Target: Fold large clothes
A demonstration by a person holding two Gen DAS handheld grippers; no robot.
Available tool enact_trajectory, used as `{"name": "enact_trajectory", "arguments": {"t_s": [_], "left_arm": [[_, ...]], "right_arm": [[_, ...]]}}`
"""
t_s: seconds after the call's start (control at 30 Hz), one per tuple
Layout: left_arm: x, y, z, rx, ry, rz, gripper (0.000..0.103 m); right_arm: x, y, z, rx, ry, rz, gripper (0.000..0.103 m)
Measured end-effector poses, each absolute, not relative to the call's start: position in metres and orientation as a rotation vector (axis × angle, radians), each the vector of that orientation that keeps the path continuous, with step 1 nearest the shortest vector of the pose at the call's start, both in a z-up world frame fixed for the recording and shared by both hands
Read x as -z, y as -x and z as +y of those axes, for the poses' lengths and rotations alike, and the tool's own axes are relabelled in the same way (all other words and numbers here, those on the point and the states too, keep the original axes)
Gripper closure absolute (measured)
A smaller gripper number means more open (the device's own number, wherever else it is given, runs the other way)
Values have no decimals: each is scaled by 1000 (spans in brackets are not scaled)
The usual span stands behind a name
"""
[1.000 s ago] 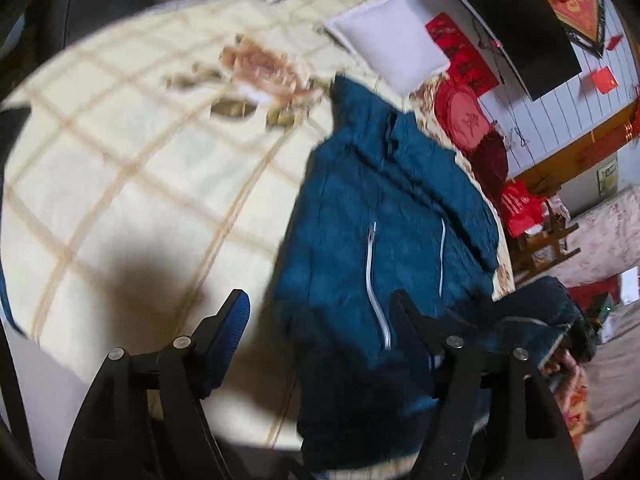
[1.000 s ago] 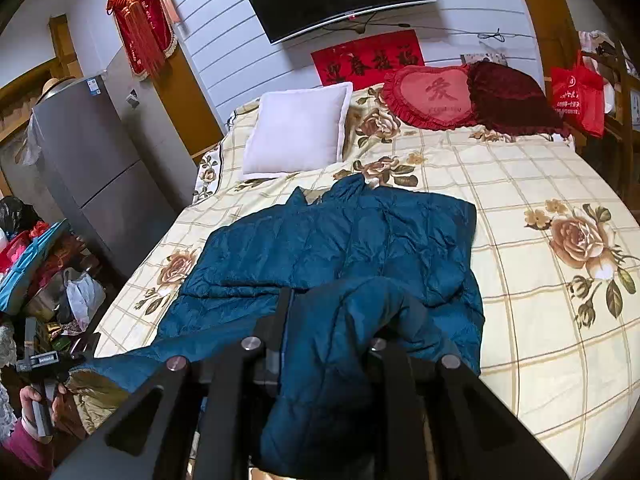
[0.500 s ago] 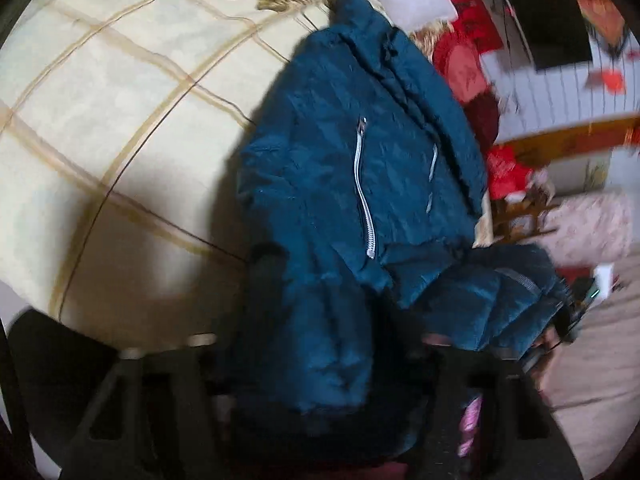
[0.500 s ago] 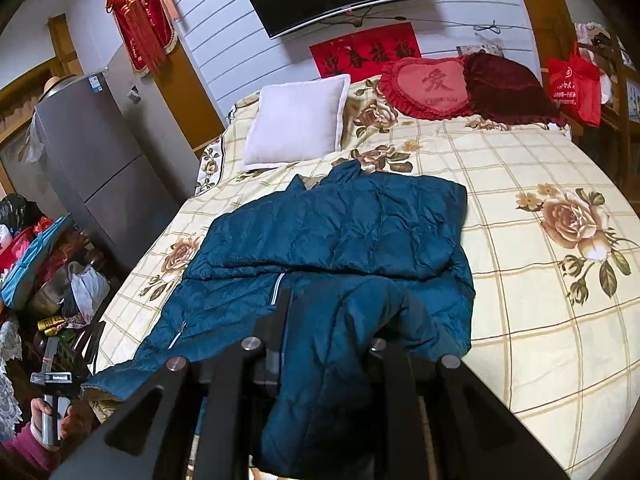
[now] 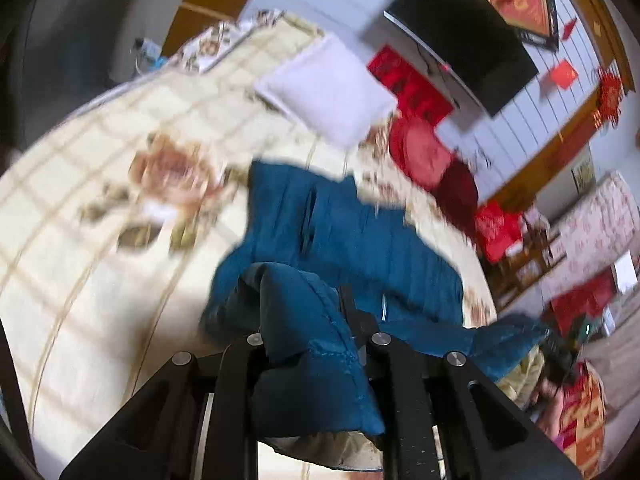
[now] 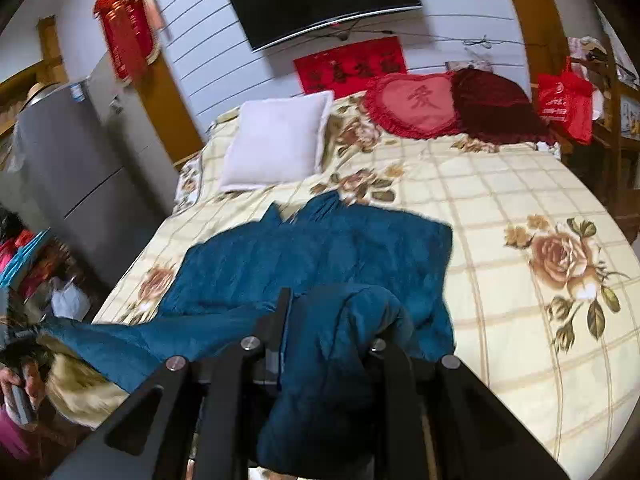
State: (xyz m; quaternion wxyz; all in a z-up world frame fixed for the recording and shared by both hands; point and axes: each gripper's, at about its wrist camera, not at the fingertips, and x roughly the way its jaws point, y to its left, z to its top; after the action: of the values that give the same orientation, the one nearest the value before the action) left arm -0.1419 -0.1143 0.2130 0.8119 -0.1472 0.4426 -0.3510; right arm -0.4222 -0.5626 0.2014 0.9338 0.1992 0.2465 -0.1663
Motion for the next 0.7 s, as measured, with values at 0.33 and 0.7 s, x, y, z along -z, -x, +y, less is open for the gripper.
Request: {"name": "enact_trajectory", "arguments": {"t_s": [0.33, 0.7], "left_arm": [[-203, 28, -217, 625, 302, 824, 55], [-127, -44, -260, 647, 363, 906, 37]], "right_arm": [[-199, 328, -658, 451, -472, 550, 85], [-96, 240, -722, 542, -639, 571, 81]]}}
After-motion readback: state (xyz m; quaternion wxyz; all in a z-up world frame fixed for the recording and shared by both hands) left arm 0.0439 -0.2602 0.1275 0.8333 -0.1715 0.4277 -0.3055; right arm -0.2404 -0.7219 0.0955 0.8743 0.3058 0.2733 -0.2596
